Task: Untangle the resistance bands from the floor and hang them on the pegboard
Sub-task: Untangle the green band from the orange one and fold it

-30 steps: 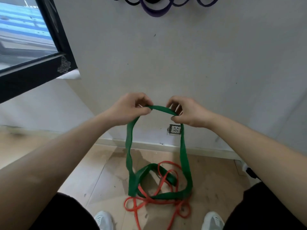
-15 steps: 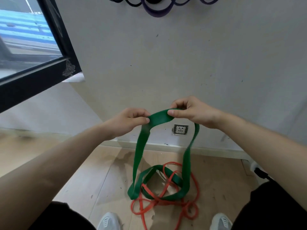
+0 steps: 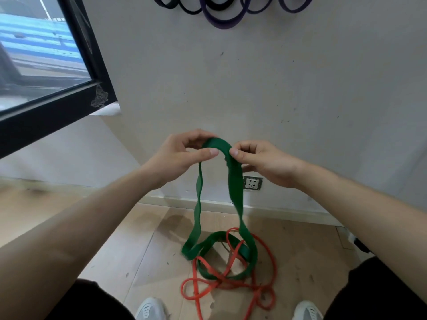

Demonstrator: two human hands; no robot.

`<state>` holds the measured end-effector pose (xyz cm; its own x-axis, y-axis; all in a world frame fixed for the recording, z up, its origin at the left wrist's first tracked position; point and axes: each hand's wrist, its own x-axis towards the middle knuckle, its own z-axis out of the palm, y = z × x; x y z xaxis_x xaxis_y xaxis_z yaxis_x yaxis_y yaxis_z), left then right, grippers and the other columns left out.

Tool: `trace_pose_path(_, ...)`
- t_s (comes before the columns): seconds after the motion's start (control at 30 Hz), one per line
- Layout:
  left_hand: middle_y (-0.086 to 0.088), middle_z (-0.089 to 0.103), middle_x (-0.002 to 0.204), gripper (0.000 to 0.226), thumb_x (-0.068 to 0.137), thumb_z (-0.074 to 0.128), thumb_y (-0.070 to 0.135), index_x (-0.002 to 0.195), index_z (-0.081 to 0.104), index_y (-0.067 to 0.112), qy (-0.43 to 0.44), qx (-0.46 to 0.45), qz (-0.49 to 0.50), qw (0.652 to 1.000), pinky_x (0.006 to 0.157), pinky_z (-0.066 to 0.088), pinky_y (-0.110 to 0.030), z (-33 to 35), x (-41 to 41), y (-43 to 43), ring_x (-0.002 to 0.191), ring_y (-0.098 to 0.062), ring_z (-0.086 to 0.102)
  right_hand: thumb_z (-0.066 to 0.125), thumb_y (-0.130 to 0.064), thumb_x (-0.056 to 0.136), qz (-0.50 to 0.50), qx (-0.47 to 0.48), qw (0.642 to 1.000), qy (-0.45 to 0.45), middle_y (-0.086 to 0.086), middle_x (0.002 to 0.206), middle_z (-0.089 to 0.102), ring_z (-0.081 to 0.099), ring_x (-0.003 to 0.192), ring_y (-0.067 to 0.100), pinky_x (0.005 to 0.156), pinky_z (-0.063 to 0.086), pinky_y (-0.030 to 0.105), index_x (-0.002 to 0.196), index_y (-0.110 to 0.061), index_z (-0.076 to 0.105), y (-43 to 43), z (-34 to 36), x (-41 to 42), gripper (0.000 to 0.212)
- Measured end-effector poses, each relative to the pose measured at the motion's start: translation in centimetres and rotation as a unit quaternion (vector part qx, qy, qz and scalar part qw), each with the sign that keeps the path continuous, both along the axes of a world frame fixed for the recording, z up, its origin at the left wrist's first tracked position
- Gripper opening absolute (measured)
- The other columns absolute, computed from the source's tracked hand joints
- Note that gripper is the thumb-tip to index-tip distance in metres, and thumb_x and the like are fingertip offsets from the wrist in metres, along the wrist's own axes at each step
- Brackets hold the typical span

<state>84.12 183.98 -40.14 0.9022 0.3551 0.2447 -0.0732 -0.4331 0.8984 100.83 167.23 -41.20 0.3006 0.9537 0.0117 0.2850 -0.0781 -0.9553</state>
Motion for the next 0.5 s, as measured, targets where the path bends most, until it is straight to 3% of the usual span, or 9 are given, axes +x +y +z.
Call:
trace_pose_path(0.13, -0.003, 0.075, 0.111, 0.025, 0.093, 0.068, 0.016, 0.119, 0.068, 0.018, -0.029, -0.031, -0.006, 0.999, 0.089, 0.055, -0.029, 1.2, 0.1, -0.4, 0.105, -0.015, 0.07, 0.051, -0.04, 0.094, 0.007, 0.006, 0.997, 0.079, 0.004, 0.121, 0.07, 0.066, 0.111, 0.018, 0.103, 0.049, 0.045, 0.116, -0.009, 0.065, 0.6, 0.1, -0.8, 0.04)
trace_pose_path(0.23, -0.009, 0.073, 0.109, 0.026, 0.093, 0.067, 0.016, 0.118, 0.066, 0.015, -0.067, -0.09, -0.01, 0.994, 0.087, 0.056, -0.029, 1.8, 0.1, -0.5, 0.101, -0.018, 0.071, 0.047, -0.044, 0.099, 0.017, 0.001, 0.992, 0.126, 0.019, 0.138, 0.06, 0.057, 0.127, 0.03, 0.106, 0.047, 0.043, 0.135, 0.002, 0.056, 1.1, 0.1, -1.2, 0.059)
trace_pose_path(0.3, -0.013, 0.071, 0.111, 0.03, 0.091, 0.07, 0.02, 0.12, 0.066, 0.016, -0.094, -0.114, -0.012, 0.989, 0.089, 0.058, -0.033, 2.2, 0.1, -0.4, 0.102, -0.021, 0.07, 0.048, -0.048, 0.099, 0.033, -0.002, 0.987, 0.156, 0.023, 0.137, 0.057, 0.054, 0.129, 0.034, 0.11, 0.043, 0.047, 0.136, 0.0, 0.056, 1.5, 0.0, -1.5, 0.061)
trace_pose_path(0.37, -0.017, 0.069, 0.113, 0.035, 0.089, 0.07, 0.022, 0.122, 0.065, 0.015, -0.111, -0.125, -0.003, 0.986, 0.092, 0.058, -0.036, 2.6, 0.0, -0.3, 0.101, -0.024, 0.068, 0.049, -0.049, 0.096, 0.044, 0.0, 0.982, 0.182, 0.018, 0.122, 0.064, 0.057, 0.122, 0.033, 0.114, 0.038, 0.052, 0.129, -0.008, 0.063, 1.7, 0.1, -1.7, 0.054)
trace_pose_path(0.5, -0.013, 0.068, 0.11, 0.04, 0.083, 0.067, 0.022, 0.122, 0.064, 0.014, -0.131, -0.149, 0.016, 0.98, 0.088, 0.058, -0.033, 2.9, -0.6, 0.4, 0.099, -0.023, 0.067, 0.051, -0.045, 0.097, 0.059, -0.013, 0.983, 0.174, 0.014, 0.115, 0.061, 0.054, 0.12, 0.04, 0.116, 0.032, 0.059, 0.119, -0.009, 0.063, 2.1, -0.1, -1.7, 0.044)
